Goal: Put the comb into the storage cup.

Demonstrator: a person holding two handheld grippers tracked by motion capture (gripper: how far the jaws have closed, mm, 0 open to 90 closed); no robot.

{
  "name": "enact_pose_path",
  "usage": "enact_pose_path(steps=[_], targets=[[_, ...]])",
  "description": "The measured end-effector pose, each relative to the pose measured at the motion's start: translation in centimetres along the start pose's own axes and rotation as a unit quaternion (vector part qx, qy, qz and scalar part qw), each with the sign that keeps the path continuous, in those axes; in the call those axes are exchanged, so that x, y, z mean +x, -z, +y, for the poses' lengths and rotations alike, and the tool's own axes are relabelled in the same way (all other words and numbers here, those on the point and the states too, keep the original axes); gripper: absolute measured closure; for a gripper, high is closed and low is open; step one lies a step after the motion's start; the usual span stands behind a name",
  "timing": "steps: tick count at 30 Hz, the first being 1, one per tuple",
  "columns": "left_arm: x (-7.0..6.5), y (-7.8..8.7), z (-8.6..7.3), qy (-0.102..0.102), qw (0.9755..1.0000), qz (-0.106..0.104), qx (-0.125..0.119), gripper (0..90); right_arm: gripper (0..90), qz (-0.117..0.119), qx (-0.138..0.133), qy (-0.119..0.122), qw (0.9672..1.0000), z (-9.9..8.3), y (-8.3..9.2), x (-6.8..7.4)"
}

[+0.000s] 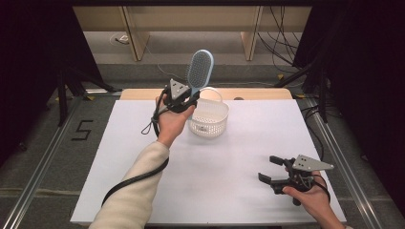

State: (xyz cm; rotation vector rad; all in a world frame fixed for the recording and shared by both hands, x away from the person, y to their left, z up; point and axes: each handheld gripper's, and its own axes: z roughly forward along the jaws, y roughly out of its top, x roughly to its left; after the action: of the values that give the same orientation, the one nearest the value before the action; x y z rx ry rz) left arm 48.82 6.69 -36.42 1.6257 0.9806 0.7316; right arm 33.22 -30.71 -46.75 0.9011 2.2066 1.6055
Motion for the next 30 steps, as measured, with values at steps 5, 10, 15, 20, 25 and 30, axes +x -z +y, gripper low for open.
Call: enact_pose_path(steps=[5, 10, 15, 20, 25, 30], targets=[[0.04, -0.17, -0.01, 0.0, 1.0, 0.001, 0.0, 69.6, 15.9, 0.0, 0.0, 0.0, 1.0, 0.0, -0.01, 0.0], [0.03, -0.31, 0.0, 0.0, 1.0, 0.002, 0.0, 69.5, 15.9, 0.0, 0.0, 0.0, 1.0, 0.0, -0.01, 0.0], [-0.03, -0.47, 0.07, 0.001, 1.0, 0.002, 0.0, 69.5, 15.9, 0.001, -0.001, 0.0, 1.0, 0.0, -0.01, 0.01], [-0.14, -0.65, 0.23, 0.0, 1.0, 0.001, -0.001, 69.5, 15.9, 0.001, -0.001, 0.0, 1.0, 0.0, -0.01, -0.01], [-0.21, -0.85, 0.35, 0.0, 1.0, 0.001, -0.001, 69.5, 15.9, 0.001, 0.0, 0.0, 1.0, -0.01, 0.0, 0.0], [-0.21, -1.01, 0.39, 0.001, 1.0, 0.001, 0.0, 69.5, 15.9, 0.001, 0.0, 0.0, 1.0, 0.0, 0.01, 0.01]])
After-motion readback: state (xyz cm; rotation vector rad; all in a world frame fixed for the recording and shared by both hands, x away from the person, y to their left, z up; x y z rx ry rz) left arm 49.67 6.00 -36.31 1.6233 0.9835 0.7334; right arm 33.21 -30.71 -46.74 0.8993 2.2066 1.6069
